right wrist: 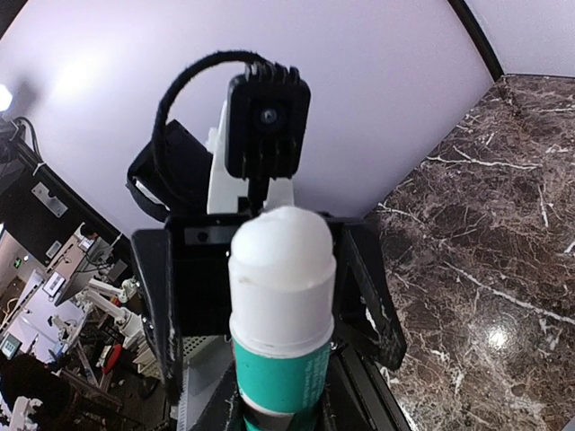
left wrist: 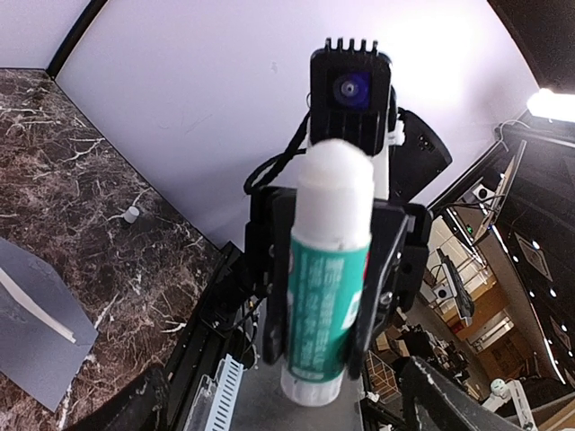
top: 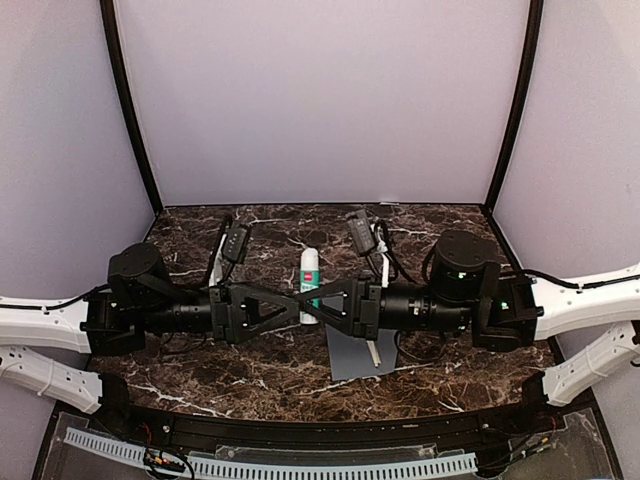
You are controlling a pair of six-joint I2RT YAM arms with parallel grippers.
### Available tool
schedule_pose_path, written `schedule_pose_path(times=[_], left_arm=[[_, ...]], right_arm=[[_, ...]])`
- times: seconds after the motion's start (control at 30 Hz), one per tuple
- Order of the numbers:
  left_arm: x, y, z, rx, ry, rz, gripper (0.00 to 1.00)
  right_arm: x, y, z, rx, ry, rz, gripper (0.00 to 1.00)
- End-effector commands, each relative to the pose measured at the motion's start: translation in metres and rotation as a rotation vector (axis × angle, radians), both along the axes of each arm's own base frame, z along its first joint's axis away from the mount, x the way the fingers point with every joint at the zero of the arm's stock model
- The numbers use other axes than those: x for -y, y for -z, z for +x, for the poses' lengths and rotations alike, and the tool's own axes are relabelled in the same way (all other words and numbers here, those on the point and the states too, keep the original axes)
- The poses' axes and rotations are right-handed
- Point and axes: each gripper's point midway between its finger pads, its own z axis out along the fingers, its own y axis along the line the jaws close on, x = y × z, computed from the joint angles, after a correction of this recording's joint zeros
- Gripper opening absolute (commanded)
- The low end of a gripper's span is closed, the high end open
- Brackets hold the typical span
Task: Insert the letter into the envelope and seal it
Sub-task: Adjust the solid glue.
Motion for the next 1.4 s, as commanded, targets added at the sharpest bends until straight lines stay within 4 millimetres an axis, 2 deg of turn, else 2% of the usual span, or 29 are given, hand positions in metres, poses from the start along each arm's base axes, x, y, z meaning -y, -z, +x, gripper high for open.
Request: schedule_pose_path(times=[0.0, 0.13, 0.27, 0.37, 0.47, 0.9, 1.13, 1.27, 1.37], left_arm=[[0.001, -0.021, 0.005, -0.001, -0.025, -0.016, 0.88], [0.003, -0.028, 0.007, 0.008, -0.032, -0.040, 0.88], [0.005, -0.027, 0.012, 0.000, -0.051, -0.040, 0.87], [0.006, -0.024, 0.013, -0.014, -0.052, -0.034, 0.78], [0.007, -0.025, 0.012, -0.014, -0.048, -0.044, 0.63], [0.008, -0.022, 0.011, -0.028, -0.038, -0.045, 0.40], [0.010, -0.024, 0.011, -0.033, -0.034, -0.051, 0.20], [0.011, -0.022, 0.011, -0.044, -0.033, -0.052, 0.08], [0.010, -0.027, 0.015, -0.040, -0.053, -0.071, 0.02]], right_arm=[[0.000, 0.002, -0.013, 0.037, -0.076, -0.036, 0.03], [-0.001, 0.006, -0.016, 0.030, -0.097, -0.046, 0.03], [-0.004, 0.007, -0.020, 0.027, -0.120, -0.043, 0.02], [-0.009, 0.009, -0.021, 0.025, -0.135, -0.053, 0.02], [-0.014, 0.013, -0.022, 0.022, -0.146, -0.070, 0.02], [-0.014, 0.017, -0.018, 0.018, -0.123, -0.090, 0.01], [-0.014, 0.021, -0.015, 0.005, -0.108, -0.102, 0.02], [-0.011, 0.017, -0.009, -0.001, -0.069, -0.082, 0.11], [-0.009, 0.010, -0.005, -0.010, -0.037, -0.048, 0.41]])
